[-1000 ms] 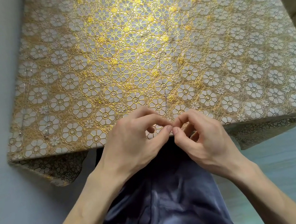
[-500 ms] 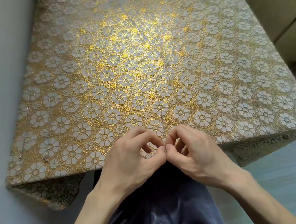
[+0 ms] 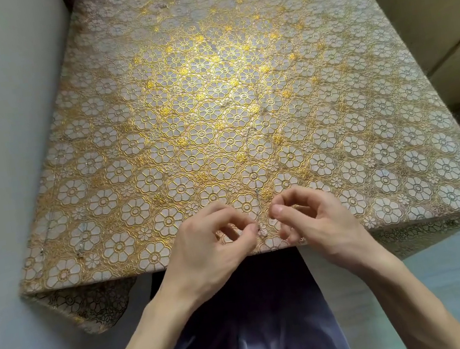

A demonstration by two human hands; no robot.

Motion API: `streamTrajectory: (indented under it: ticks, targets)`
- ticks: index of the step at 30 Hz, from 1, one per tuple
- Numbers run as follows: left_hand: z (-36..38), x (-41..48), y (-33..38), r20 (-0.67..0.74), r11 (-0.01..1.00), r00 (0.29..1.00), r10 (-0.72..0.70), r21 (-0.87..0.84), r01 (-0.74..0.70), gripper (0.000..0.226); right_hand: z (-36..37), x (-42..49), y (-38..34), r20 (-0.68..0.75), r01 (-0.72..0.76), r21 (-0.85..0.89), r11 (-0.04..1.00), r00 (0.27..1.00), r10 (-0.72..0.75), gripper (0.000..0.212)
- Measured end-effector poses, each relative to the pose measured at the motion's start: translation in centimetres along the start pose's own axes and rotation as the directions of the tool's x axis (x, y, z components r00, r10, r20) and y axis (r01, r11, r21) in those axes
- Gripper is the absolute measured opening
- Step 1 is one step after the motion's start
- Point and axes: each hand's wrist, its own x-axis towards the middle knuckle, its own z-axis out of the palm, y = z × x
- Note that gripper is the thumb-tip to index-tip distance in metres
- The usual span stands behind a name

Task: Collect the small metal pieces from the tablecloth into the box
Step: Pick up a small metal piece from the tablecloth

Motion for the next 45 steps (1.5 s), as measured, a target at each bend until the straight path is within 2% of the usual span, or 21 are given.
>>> streamTrajectory:
  ticks: [3,6,8,13,18,22,27,29,31,34,35,37,41,43,45]
  targets:
    - [-0.1,-0.2,-0.3,0.003,0.999,1.000,-0.020,-0.041,0.020,0.013,0.0,-0.4,0.2,-0.006,0.041,-0.082,0.996,0.999,-0.042,0.003]
    - [0.0,-0.2,-0.3,0.011,0.998,1.000,-0.025,-0.058,0.026,0.013,0.5,-0.9,0.4,0.013,0.072,-0.195,0.978,0.997,-0.070,0.015]
    - [0.0,-0.2,-0.3,0.015,0.999,1.000,-0.013,-0.051,0.013,0.016,0.8,-1.1,0.5,-0.006,0.102,-0.253,0.962,0.994,-0.107,0.011]
    - [0.2,-0.2,-0.4,0.008,1.000,1.000,-0.002,0.005,0.002,0.007,1.2,-1.3,0.5,-0.070,0.114,-0.366,0.924,0.986,-0.150,0.007]
    - [0.7,-0.3,-0.1,-0.030,0.990,0.998,0.063,0.131,-0.058,0.015,1.7,-1.5,0.5,-0.067,0.171,-0.505,0.846,0.970,-0.235,0.011]
    - [0.6,-0.3,0.4,-0.045,0.968,0.994,0.102,0.235,-0.089,0.019,1.6,-1.6,0.3,-0.036,0.228,-0.518,0.825,0.957,-0.287,0.015]
    - [0.5,0.1,0.5,-0.013,0.972,0.996,0.090,0.220,-0.085,0.020,1.1,-1.4,-0.2,0.033,0.278,-0.559,0.781,0.949,-0.313,0.016]
    - [0.4,0.4,0.6,0.016,0.984,0.998,0.059,0.165,-0.061,0.020,0.8,-1.3,-0.4,0.070,0.290,-0.567,0.771,0.950,-0.305,0.019]
    - [0.1,0.7,0.8,0.065,0.994,0.998,0.024,0.105,-0.030,0.019,0.8,-1.3,-0.4,0.099,0.319,-0.654,0.686,0.935,-0.340,0.021]
    - [-0.2,1.4,1.3,0.154,0.993,0.987,-0.038,0.116,0.021,0.019,1.0,-1.3,-0.5,0.141,0.357,-0.828,0.433,0.880,-0.454,0.020]
    - [-0.3,1.6,1.4,0.174,0.992,0.983,-0.060,0.124,0.039,0.019,1.0,-1.2,-0.6,0.145,0.358,-0.840,0.407,0.872,-0.467,0.020]
    - [-0.4,2.1,1.3,0.202,0.992,0.974,-0.104,0.097,0.086,0.015,0.9,-1.1,-0.8,0.124,0.360,-0.796,0.487,0.884,-0.450,0.017]
    - [-0.5,2.4,0.8,0.201,0.994,0.973,-0.113,0.026,0.110,0.018,1.0,-0.6,-0.7,0.030,0.286,-0.507,0.813,0.949,-0.314,0.007]
    - [-0.4,2.3,0.6,0.196,0.994,0.974,-0.111,0.003,0.113,0.014,1.1,-0.3,-0.2,0.014,0.209,-0.381,0.901,0.975,-0.221,0.004]
    - [-0.5,2.1,0.5,0.201,0.988,0.970,-0.136,-0.039,0.146,0.016,1.3,-0.3,0.2,0.030,0.175,-0.325,0.930,0.984,-0.175,0.006]
